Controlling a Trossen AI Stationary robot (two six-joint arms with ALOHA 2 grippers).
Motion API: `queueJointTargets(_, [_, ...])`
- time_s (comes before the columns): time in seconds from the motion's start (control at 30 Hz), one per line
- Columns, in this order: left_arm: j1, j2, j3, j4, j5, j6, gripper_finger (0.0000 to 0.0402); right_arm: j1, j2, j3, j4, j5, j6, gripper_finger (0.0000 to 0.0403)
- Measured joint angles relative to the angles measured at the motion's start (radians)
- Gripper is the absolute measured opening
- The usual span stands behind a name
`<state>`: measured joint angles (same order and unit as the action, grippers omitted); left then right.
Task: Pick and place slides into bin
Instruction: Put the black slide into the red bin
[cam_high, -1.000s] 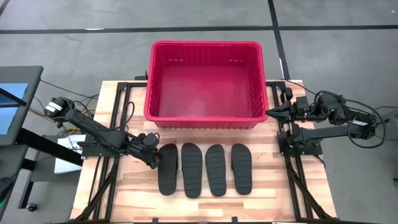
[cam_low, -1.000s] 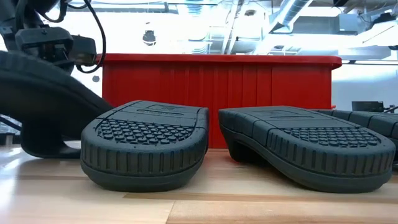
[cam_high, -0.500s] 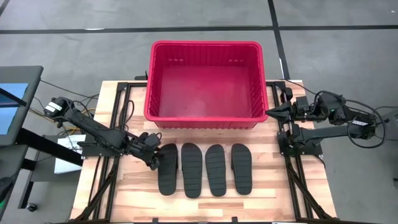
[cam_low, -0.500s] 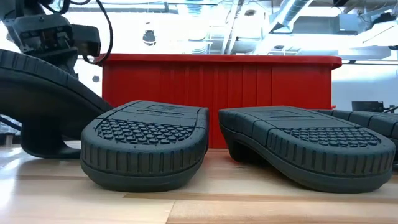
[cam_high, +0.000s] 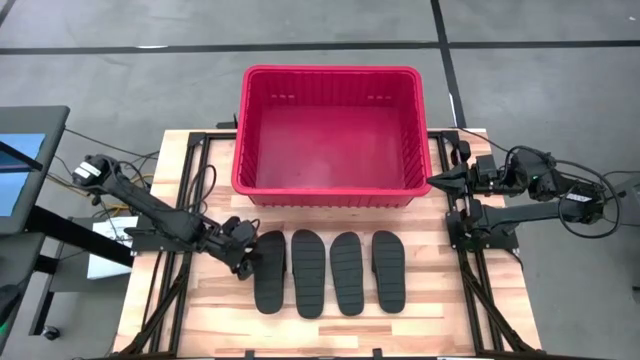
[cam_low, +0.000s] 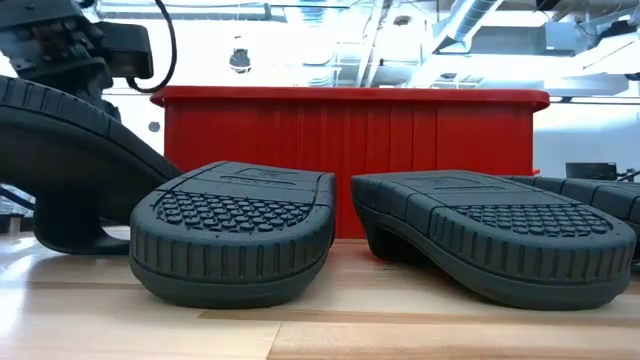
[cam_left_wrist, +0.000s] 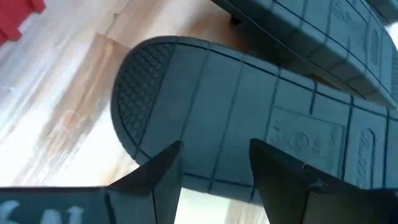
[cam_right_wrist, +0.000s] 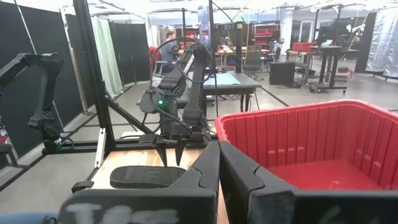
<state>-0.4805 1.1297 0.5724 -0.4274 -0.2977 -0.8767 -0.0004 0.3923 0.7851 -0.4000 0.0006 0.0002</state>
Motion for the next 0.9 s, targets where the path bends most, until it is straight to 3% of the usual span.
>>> queueJointTargets(0.47, [-0.078,0.000,0.000,0.037,-0.030,0.004,0.0174,0.000,0.000,0.000,0.000,0.000,0.000,0.0000])
queueJointTargets(0.9, [-0.232,0.000,0.001,0.487,0.143,0.108,0.0174,0.000,0.000,0.000,0.000,0.000,0.000,0.0000])
